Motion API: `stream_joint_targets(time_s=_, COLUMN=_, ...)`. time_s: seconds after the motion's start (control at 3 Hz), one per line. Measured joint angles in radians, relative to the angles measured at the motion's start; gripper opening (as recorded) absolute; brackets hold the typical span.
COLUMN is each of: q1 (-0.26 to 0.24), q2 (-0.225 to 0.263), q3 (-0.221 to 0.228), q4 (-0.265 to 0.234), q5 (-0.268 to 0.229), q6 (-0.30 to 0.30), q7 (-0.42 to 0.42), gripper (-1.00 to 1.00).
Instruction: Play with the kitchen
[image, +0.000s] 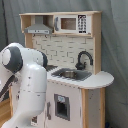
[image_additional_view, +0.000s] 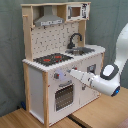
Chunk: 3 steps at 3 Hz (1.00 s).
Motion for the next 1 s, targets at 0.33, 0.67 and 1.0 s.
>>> stream_joint_targets(time_s=0.33, q1=0.031, q2=0.066, q3=-0.001, q4=0.013, q5=-0.052, q6=-0.055, q7=0.026, gripper=1.00)
stream_joint_targets(time_s=0.67, q1=0.066, q2=0.117, q3=-0.002, q4=0.020, q5=-0.099, q6=-0.112, q7=0.053, gripper=1.00)
stream_joint_targets(time_s=1.0, q1=0.103, q2=0.163, q3=-0.003, q4=0.028, q5=-0.138, q6=-0.171, q7=0.098, gripper=1.00)
